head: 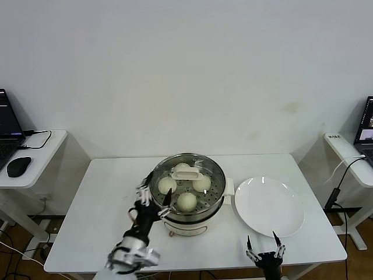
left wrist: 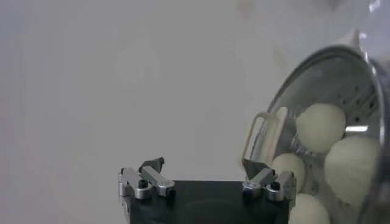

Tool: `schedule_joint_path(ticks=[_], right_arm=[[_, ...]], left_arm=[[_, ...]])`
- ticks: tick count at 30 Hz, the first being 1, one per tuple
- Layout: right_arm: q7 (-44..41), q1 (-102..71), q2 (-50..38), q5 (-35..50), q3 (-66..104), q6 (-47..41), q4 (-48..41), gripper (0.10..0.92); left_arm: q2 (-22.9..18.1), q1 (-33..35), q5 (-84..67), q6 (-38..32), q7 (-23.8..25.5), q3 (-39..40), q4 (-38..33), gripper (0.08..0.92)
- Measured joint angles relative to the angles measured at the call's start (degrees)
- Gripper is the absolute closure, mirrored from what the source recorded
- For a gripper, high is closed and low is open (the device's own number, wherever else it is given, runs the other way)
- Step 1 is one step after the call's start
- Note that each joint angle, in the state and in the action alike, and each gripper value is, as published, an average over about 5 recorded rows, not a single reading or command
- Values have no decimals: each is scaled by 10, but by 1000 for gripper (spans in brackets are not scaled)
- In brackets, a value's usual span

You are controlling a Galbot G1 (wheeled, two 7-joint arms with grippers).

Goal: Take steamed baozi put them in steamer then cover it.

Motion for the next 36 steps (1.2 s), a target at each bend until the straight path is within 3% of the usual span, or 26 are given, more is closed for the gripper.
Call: schedule_joint_path(ticks=[12, 22, 36], right_arm=[[-18, -15, -31, 46, -5, -5, 25, 203], [-28, -18, -40, 65, 2, -6, 37, 203], [-41, -24, -44, 87, 0, -7, 52, 203]], left_arm=[[-10, 131, -346, -140, -83, -117, 9, 177], [-19, 169, -498, -221, -74, -163, 54, 177], [-25, 177, -537, -237, -56, -184, 96, 177]])
